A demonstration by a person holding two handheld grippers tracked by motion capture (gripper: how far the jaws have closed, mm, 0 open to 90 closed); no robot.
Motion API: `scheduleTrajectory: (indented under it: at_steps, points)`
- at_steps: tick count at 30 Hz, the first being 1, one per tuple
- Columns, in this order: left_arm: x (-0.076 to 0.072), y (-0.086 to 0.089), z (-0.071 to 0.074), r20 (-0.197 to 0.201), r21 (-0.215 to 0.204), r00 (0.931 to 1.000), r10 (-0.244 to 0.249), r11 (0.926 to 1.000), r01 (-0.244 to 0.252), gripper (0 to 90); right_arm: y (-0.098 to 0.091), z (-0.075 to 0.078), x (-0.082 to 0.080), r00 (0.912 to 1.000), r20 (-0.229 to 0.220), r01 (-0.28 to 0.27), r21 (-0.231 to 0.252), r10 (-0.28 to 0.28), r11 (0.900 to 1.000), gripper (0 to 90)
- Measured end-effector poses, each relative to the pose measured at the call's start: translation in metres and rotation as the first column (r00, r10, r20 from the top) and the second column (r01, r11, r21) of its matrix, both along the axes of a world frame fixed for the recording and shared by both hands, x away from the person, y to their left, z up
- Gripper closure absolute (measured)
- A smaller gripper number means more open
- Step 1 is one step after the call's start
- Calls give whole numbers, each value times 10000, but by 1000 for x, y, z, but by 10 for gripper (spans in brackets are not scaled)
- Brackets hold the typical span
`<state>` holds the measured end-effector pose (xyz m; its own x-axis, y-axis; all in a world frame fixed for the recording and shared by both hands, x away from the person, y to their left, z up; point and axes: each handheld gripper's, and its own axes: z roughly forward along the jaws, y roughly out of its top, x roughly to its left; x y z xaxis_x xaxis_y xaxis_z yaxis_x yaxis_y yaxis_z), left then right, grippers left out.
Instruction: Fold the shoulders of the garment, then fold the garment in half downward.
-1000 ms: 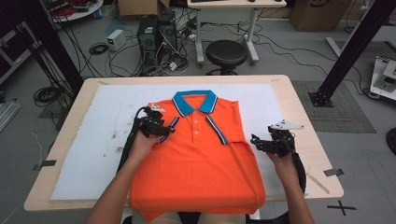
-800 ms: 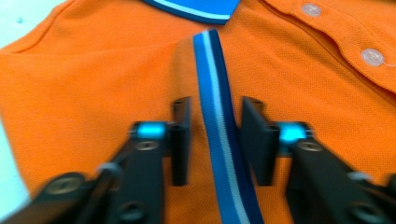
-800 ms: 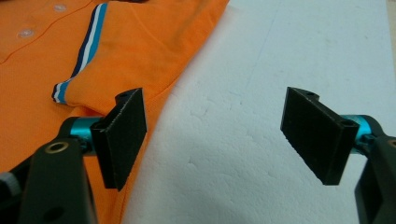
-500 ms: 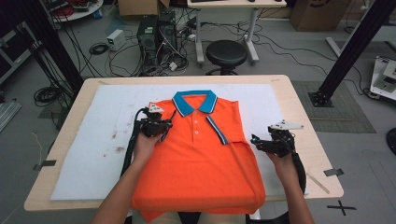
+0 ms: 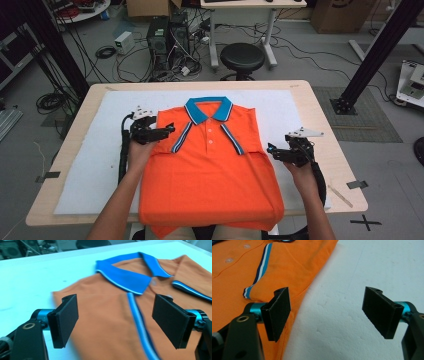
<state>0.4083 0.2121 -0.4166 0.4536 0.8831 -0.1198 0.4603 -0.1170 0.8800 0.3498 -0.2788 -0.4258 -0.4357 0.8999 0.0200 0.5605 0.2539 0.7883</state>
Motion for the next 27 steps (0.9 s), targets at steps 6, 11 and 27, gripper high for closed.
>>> scheduleTrajectory:
  at_steps: [6, 11, 27]
  points:
    - [-6, 23, -6, -23, 77, 9993, 364, 9993, -364, 213, 1, -3, 1, 9999, -140, -42, 25, 42, 10000, 223]
    - [-10, 29, -13, -199, 172, 9992, 340, 9993, -337, 213, 2, -3, 0, 9998, -176, -70, 47, 71, 10000, 223]
    - [-38, 38, -22, -717, 274, 9974, 97, 9996, -77, 213, 4, -6, -4, 9988, -436, -198, 77, 201, 9998, 275]
